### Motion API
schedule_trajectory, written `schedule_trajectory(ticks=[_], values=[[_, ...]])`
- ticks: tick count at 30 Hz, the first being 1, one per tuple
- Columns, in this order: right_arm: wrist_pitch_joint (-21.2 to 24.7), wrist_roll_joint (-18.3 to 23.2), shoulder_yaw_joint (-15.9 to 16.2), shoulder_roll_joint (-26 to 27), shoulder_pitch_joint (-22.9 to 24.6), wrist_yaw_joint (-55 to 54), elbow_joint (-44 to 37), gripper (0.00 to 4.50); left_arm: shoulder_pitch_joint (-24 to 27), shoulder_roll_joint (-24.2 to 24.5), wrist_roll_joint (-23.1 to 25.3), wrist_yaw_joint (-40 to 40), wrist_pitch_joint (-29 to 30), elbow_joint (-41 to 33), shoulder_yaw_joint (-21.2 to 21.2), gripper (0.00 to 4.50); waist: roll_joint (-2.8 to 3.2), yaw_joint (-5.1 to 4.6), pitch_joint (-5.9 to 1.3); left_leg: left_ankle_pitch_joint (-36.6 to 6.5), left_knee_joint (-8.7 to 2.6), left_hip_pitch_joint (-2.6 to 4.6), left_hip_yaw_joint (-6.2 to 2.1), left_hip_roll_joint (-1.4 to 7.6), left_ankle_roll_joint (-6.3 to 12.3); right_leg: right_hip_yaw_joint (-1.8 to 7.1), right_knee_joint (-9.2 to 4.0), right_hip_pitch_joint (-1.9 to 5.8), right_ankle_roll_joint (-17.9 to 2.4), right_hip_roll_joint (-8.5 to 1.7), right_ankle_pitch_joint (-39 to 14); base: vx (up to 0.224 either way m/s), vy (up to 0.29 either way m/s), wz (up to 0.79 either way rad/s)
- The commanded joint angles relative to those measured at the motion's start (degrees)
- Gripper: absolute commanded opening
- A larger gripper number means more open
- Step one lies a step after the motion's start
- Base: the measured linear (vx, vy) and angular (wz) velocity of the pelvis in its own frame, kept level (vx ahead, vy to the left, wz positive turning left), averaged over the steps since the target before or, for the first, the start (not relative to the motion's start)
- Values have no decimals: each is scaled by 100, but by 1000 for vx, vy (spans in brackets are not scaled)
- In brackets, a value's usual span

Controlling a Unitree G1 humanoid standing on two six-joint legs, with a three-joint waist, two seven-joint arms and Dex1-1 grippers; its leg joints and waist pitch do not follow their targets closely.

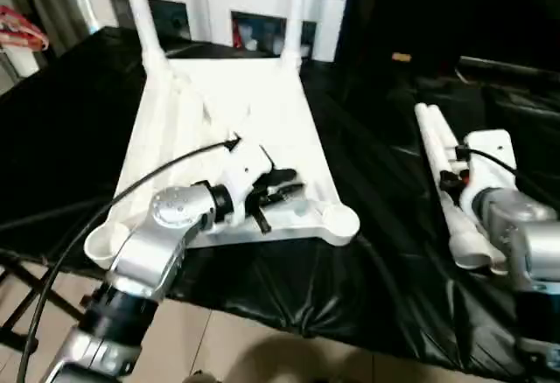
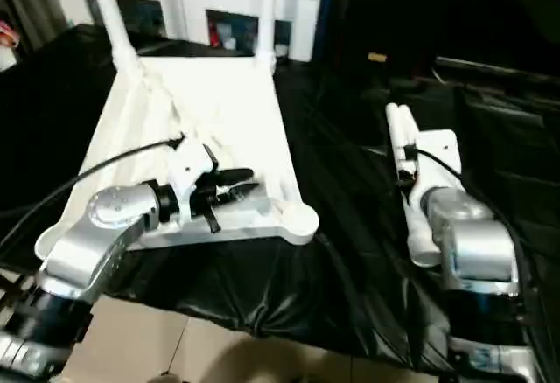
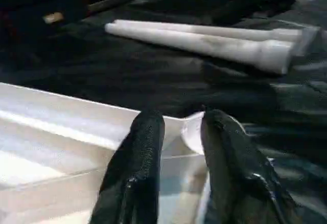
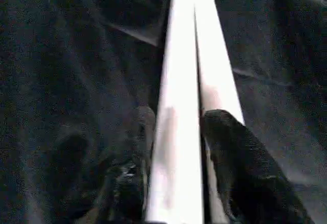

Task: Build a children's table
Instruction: Pick table leg

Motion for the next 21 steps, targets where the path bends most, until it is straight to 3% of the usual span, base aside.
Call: schedule_trajectory(ticks=[1,3,5,6,11,12,21], values=[[257,36,-52,-80,-139,-13,-85,217,5,54,-68,-29,228,-246,-84,185,4,-15,-383,-933,-384,-16,96,-90,-180,150,-399,313,-671,-109,-1389,0,0,0],[372,38,-63,-103,-200,1,40,229,12,74,-106,-74,382,-380,-133,207,43,-10,-389,-870,-375,-11,96,-94,-195,152,-379,313,-714,-108,-1259,0,0,0],[400,34,-40,-135,-258,9,205,243,7,96,-110,-124,503,-474,-170,213,17,-8,-389,-866,-366,-10,107,-102,-194,152,-387,317,-747,-102,-1211,0,0,0],[383,54,-56,-135,-296,20,309,266,7,106,-112,-142,561,-524,-187,229,34,-7,-390,-876,-365,-5,110,-100,-196,154,-388,311,-759,-105,-1215,0,0,0],[247,120,-115,-145,-453,112,709,284,-12,160,-77,-145,638,-601,-224,250,24,0,-417,-646,-341,-27,110,-113,-153,150,-342,351,-858,-98,-839,0,0,0],[246,97,-103,-179,-532,113,874,309,-30,184,-30,-125,640,-610,-244,272,19,1,-420,-621,-341,-29,107,-113,-151,146,-333,354,-884,-102,-835,0,0,0],[30,271,-233,-338,-975,372,2024,320,-32,300,-12,-153,816,-723,-280,287,-6,14,-427,-614,-318,-25,120,-114,-100,137,-317,363,-996,-109,-840,0,0,0]])
